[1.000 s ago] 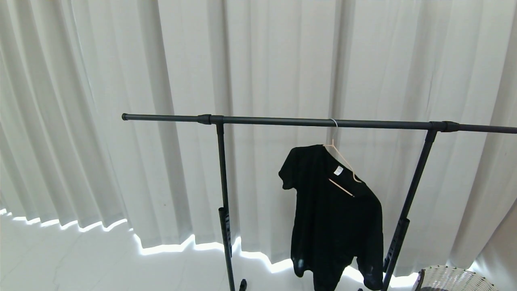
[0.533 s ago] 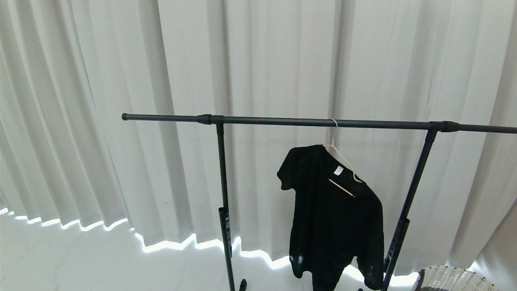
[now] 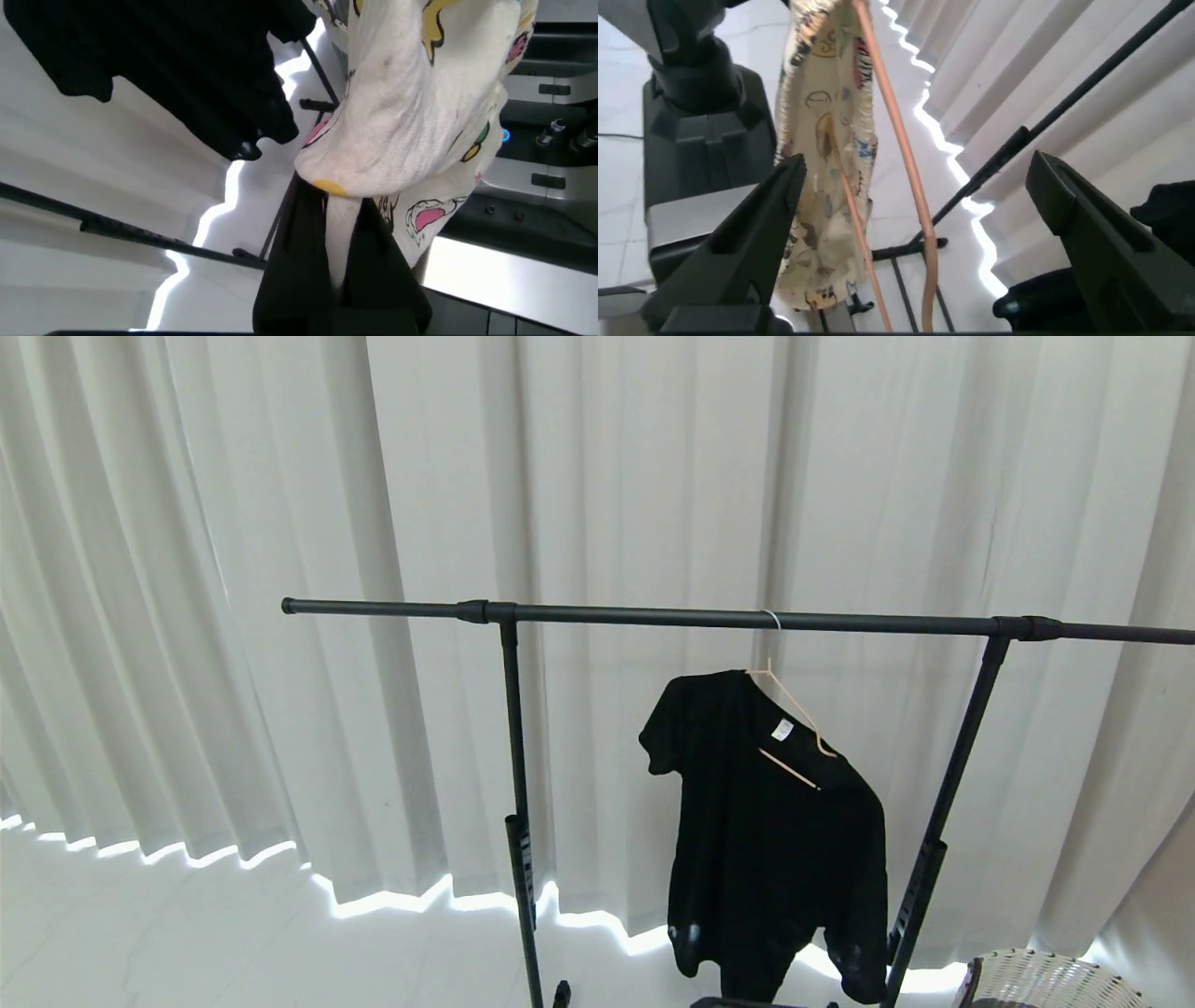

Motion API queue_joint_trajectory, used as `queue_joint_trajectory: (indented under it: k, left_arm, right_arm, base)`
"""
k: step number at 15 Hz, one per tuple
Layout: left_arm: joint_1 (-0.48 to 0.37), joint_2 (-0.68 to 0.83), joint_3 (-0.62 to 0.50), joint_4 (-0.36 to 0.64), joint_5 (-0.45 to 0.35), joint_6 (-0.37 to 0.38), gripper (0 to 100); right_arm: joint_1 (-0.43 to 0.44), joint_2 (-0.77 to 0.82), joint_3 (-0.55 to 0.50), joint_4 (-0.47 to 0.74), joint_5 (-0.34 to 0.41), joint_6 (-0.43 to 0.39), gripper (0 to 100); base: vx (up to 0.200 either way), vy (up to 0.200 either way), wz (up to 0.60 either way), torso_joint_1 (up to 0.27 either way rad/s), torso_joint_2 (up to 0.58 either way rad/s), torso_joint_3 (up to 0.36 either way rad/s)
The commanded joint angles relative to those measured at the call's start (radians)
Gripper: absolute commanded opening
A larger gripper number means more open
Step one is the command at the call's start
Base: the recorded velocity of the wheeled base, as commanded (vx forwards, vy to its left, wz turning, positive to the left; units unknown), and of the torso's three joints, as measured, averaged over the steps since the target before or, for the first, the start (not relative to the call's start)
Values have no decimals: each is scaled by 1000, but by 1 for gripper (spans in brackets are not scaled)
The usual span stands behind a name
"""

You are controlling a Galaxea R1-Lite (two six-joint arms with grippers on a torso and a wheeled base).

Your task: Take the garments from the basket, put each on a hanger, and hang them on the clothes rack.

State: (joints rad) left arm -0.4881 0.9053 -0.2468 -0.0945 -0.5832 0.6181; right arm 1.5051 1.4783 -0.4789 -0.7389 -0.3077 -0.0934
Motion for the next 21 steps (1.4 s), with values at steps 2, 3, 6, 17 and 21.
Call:
queue_joint_trajectory:
  k: [2, 3, 6, 17, 21]
  left_arm:
    - [114, -48, 15, -1, 0, -1, 0]
    - [144, -49, 14, -2, 0, -1, 0]
    - [220, -49, -2, -2, 0, -6, 0]
    - [332, 122, -353, -2, 77, -166, 0]
    - [273, 170, -437, -2, 77, -166, 0]
  right_arm:
    - [-85, -7, 0, 1, 1, -3, 100]
    - [-108, -7, 0, 1, 1, -3, 100]
    - [-183, -7, 0, 1, 1, 3, 100]
    - [-393, 62, -84, 9, 4, 216, 100]
    - [-393, 145, -176, 12, 5, 277, 100]
  base:
    - [0, 0, 0, 0, 0, 0]
    - [0, 0, 0, 0, 0, 0]
    - [0, 0, 0, 0, 0, 0]
    - [0, 0, 0, 0, 0, 0]
    - [0, 0, 0, 0, 0, 0]
